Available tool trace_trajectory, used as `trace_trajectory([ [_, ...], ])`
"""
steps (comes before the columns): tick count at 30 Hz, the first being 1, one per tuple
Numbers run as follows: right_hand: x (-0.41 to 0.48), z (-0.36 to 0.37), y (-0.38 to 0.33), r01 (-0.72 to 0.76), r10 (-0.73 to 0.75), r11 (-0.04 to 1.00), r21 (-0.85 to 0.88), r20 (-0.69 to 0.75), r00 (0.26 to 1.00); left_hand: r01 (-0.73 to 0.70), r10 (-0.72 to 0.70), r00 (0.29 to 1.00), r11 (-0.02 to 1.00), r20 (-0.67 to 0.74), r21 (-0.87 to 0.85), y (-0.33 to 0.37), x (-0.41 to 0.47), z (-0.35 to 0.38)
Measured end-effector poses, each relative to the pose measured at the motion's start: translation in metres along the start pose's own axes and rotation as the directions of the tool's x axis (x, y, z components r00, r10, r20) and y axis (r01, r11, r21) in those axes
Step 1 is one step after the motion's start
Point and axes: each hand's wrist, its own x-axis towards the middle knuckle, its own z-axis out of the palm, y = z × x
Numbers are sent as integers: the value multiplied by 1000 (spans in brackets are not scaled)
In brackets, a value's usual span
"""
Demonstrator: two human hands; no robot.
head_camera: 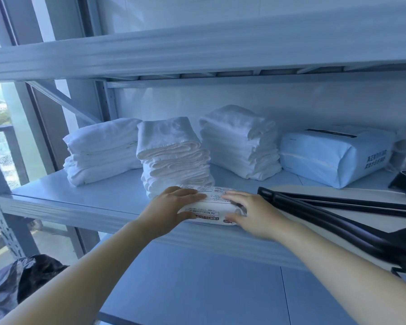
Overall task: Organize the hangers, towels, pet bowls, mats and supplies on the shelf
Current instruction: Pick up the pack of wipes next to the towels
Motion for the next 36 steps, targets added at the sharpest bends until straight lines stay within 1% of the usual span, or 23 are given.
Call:
trace_trajectory([
  [3,0,-4,-1,-34,34,999,20,-5,999,-25,25,999,1000,27,5,0,1,-7],
  [7,2,-13,-5,-101,105,986,134,-21,994,-28,28,1000,1000,-13,-3,3,0,-9],
  [10,6,-19,-7,-100,101,988,121,1,995,-32,33,999,999,-32,40,7,0,-10],
  [12,9,-22,-8,-104,105,987,119,3,995,-35,36,998,999,-42,29,9,1,-17],
  [15,11,-34,-9,-88,104,985,151,-102,989,-42,42,998,999,-49,-7,12,5,-30],
  [18,11,-43,-9,-92,131,981,172,-227,965,-32,24,996,995,-82,-90,14,11,-36],
  [20,10,-41,-9,-85,119,987,137,-269,956,0,-12,994,993,-105,-120,14,15,-32],
  [23,9,-31,-7,-37,34,999,-7,-253,967,58,-77,982,992,-174,-111,17,21,-24],
  [26,8,-22,-8,-18,-11,994,-106,-261,965,59,-68,958,997,-278,-42,21,20,-18],
  [28,8,-19,-8,4,-42,991,-134,-285,958,38,-49,943,999,-328,-38,23,16,-15],
  [30,10,-17,-9,9,-45,993,-117,-304,952,28,-48,947,997,-318,-67,23,13,-14],
  [34,20,-18,-12,-44,27,998,-45,-328,944,22,-31,977,999,-209,-45,20,11,-10],
  [36,27,-21,-14,-79,65,996,-33,-309,949,31,-42,974,998,-222,-55,22,12,-11],
])
